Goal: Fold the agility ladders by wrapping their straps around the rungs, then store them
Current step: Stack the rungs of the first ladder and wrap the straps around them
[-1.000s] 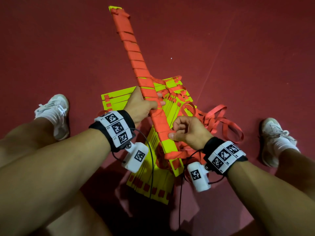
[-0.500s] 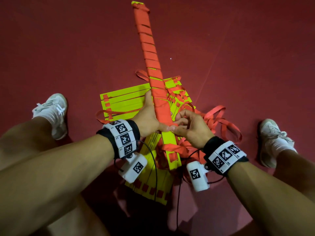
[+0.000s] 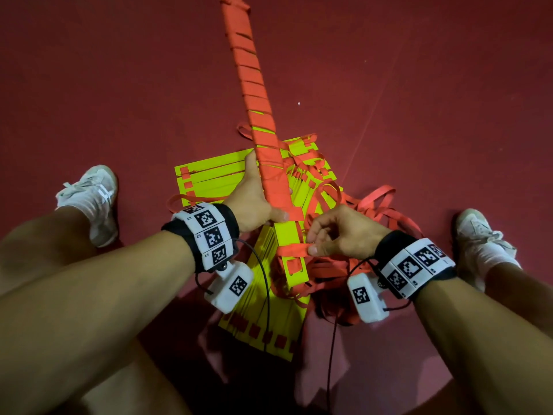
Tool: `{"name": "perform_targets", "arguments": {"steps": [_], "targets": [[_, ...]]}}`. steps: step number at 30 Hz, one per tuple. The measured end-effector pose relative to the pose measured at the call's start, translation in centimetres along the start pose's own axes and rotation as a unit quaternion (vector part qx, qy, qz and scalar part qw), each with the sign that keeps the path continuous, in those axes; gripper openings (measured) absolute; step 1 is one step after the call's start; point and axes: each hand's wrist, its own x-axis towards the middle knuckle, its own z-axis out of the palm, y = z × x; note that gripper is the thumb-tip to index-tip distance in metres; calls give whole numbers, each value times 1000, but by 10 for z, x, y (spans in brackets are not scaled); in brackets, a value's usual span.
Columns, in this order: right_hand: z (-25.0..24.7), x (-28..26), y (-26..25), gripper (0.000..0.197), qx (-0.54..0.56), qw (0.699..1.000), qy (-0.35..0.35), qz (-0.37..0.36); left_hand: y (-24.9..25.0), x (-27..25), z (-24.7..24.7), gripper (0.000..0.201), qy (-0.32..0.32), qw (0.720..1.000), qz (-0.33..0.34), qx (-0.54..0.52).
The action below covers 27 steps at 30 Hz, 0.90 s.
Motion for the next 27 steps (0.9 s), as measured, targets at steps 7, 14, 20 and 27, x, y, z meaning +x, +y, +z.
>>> {"name": "perform_targets", "arguments": {"steps": [7,14,20,27], "targets": [[-2,1,-10,17,-67,986,121,-92,1,-3,5,125,-20,1000,9,11],[1,5,-7,21,-29,967,226,-115,6,-7,9,135,-74,997,23,23],[2,9,-2,18,120,964,222,-86,10,-7,7,124,-117,992,29,-42],[8,10,0,10,247,955,150,-68,13,-9,7,113,-112,990,54,-65]]}}
